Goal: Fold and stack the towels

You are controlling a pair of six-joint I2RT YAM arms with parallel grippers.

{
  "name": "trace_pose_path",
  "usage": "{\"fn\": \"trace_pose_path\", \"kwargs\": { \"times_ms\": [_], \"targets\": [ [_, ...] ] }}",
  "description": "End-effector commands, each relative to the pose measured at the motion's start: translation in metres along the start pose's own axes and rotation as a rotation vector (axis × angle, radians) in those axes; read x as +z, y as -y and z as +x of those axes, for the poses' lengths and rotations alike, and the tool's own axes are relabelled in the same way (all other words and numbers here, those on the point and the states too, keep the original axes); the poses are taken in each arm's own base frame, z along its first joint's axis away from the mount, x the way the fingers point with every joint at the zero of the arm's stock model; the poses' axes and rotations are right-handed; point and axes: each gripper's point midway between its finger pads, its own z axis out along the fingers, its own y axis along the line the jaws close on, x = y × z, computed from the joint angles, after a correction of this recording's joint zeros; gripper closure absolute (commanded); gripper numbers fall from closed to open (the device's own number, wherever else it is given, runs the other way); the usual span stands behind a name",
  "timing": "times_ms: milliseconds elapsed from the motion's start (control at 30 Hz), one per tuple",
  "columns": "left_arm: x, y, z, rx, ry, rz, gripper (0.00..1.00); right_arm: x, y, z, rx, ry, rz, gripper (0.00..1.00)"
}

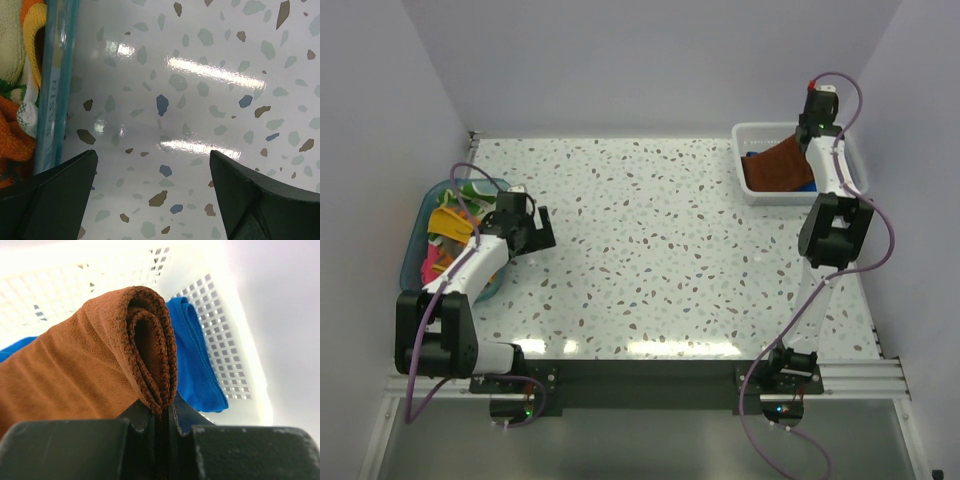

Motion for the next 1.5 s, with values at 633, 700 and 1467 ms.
{"fn": "trace_pose_path", "kwargs": {
  "times_ms": [633, 700, 1467],
  "targets": [
    [0.005, 0.007, -0.007, 0.022, 0.022, 0.038, 0.0, 0.036, 0.022, 0.016, -0.039, -0.005, 0.219, 0.74],
    [0.005, 0.007, -0.007, 0.025, 0.023, 0.038, 0.0, 0.038, 0.031, 0.019, -0.045, -0.011, 0.28, 0.62],
    [-0.029, 0.019, -0.064, -0.058, 0.159, 0.065, 0.0, -0.157, -0.095, 0.0, 0.131, -0.009, -0.298, 0.02]
  ]
}}
